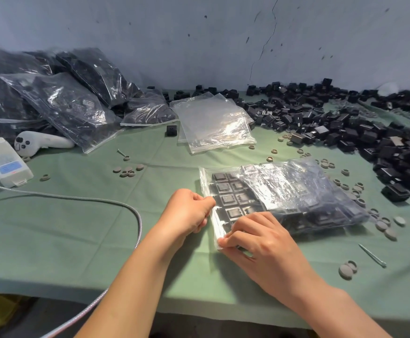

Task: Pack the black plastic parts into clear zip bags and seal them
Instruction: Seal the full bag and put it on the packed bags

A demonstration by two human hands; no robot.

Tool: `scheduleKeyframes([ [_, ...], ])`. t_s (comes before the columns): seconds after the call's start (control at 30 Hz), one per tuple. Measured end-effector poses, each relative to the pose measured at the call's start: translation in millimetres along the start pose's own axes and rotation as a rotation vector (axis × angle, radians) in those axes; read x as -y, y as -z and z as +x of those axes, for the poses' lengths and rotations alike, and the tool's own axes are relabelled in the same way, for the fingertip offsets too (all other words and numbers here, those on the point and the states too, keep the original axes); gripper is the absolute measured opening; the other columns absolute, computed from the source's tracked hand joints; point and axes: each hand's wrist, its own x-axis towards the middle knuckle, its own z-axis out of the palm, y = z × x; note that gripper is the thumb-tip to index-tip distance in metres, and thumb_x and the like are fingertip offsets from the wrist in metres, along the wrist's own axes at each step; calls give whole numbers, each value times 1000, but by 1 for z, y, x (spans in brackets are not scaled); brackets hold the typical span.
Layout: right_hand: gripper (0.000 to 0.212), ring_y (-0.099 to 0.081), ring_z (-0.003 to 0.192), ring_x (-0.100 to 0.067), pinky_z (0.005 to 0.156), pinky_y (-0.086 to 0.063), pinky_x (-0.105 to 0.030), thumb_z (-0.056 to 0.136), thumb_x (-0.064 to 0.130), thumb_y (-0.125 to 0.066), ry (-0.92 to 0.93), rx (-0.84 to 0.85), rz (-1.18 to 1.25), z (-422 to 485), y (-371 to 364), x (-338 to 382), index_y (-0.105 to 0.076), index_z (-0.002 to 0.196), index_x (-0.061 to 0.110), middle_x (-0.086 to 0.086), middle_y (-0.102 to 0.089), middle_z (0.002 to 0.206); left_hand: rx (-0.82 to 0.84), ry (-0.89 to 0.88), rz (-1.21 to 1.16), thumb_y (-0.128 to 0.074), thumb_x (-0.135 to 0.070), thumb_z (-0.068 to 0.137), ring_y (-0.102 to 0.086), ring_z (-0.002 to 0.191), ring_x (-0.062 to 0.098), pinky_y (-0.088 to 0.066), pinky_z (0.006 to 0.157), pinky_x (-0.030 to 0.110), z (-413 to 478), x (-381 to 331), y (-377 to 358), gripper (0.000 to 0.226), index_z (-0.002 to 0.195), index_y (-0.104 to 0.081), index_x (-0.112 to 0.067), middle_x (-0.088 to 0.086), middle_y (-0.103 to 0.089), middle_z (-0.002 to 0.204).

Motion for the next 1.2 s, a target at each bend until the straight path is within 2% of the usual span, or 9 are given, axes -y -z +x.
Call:
scheduleKeyframes([
  [0.13,17,-56,73,-13,74,-42,-27,91,30,-70,1,2,1,2,0,0,-72,76,23,11,-60,75,-29,-5,-23,-56,-10,84,-25,34,16,-22,39,14,5,0,-3,37,48,-47,-12,5,-39,40],
  [0.27,15,-56,73,-13,73,-42,-27,90,29,-72,-3,3,3,3,0,0,-71,76,24,11,-60,75,-79,-23,2,-57,-14,83,-27,35,17,-23,38,14,11,0,-6,39,45,-47,-12,5,-40,38],
  [0.47,18,-54,74,-12,73,-43,-29,93,32,-66,-3,16,16,3,1,0,-69,77,25,12,-57,75,-100,-9,1,-58,-14,83,-27,34,16,-23,38,14,21,-1,-6,39,46,-47,-13,3,-40,36],
  [0.67,16,-54,75,-13,72,-44,-31,92,30,-70,0,21,21,4,-1,-1,-68,77,25,12,-56,75,-128,-1,-23,-60,-14,81,-26,34,16,-23,40,15,30,-1,-7,33,50,-51,-10,4,-40,36],
  [0.83,18,-56,74,-15,71,-46,-33,93,31,-66,-3,28,18,6,-1,0,-70,76,26,11,-57,73,-204,-5,-6,-60,-17,79,-29,36,17,-26,45,20,38,-2,-9,44,37,-47,-16,4,-43,37],
  [1.2,16,-56,74,-14,71,-46,-32,90,29,-72,7,23,5,3,-2,-1,-69,74,26,12,-55,73,-257,21,-11,-61,-18,81,-29,36,15,-24,44,19,58,-12,-7,41,43,-49,-13,0,-42,36],
])
